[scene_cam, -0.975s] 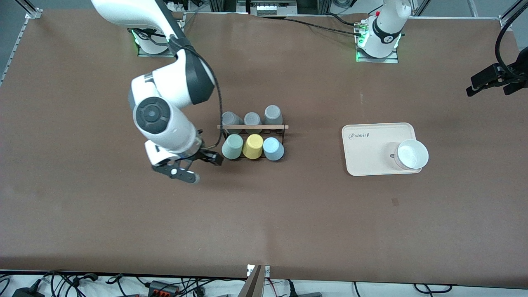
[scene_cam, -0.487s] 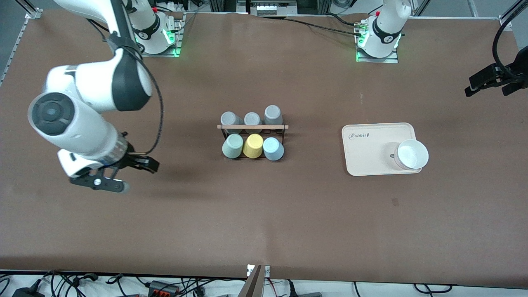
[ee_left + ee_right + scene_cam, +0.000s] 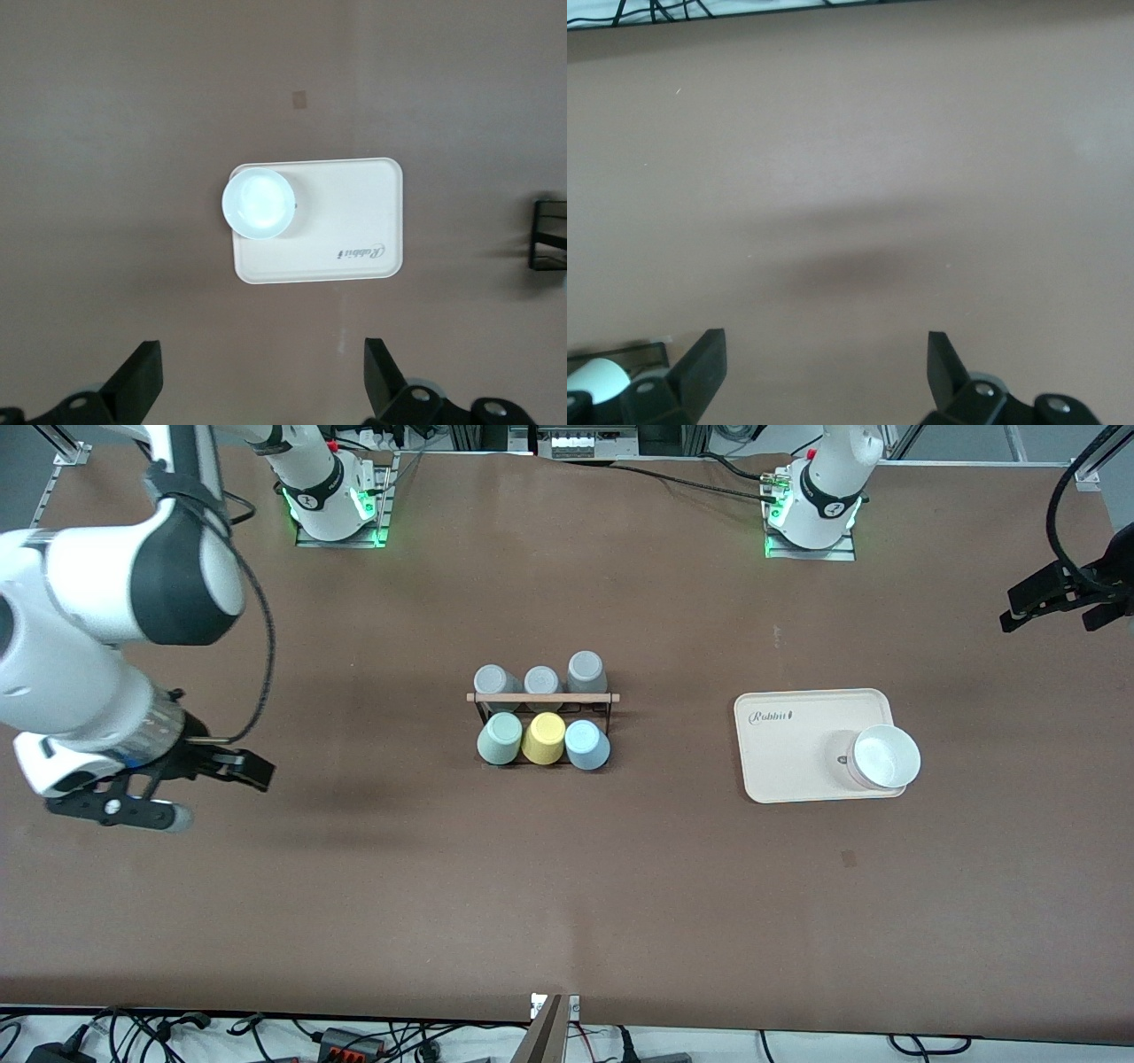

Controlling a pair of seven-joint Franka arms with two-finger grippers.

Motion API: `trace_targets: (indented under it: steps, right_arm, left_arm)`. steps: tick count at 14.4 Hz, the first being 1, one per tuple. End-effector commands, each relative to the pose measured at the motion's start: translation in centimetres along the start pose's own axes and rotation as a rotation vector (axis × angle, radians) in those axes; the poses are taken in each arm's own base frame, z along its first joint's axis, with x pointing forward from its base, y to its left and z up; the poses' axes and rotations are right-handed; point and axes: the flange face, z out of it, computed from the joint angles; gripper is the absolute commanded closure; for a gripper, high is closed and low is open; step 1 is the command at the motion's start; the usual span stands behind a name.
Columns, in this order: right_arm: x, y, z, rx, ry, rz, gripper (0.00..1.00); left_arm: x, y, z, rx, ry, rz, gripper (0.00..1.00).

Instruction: Hang scattered cups on rack with three cups

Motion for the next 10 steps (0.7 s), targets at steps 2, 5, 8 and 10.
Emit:
trace_targets:
  steps: [2,5,8,10]
  right_arm:
    - [-0.7,5.8,-3.9,0.052,0.023,-0.058,0.0]
    - [-1.7,8.8,-6.1,0.028,0.051,-0.117,0.0]
    - [-1.9,10.5,-6.1,0.031,0.047,-0.135,0.0]
    - [-2.2,10.8,-6.3,0.025,0.043,-0.147,0.0]
  left_arm:
    - [0.3,0.4,-0.6,0.037,0.003,0.044,0.0]
    - [-0.1,-0.3,-1.2,0.021,-0.016,0.028,0.0]
    - [-0.5,-1.8,-1.4,0.023,-0.017,0.015,0.0]
    - [-0.7,-3.5,-1.4,0.025,-0.017,-0.013,0.0]
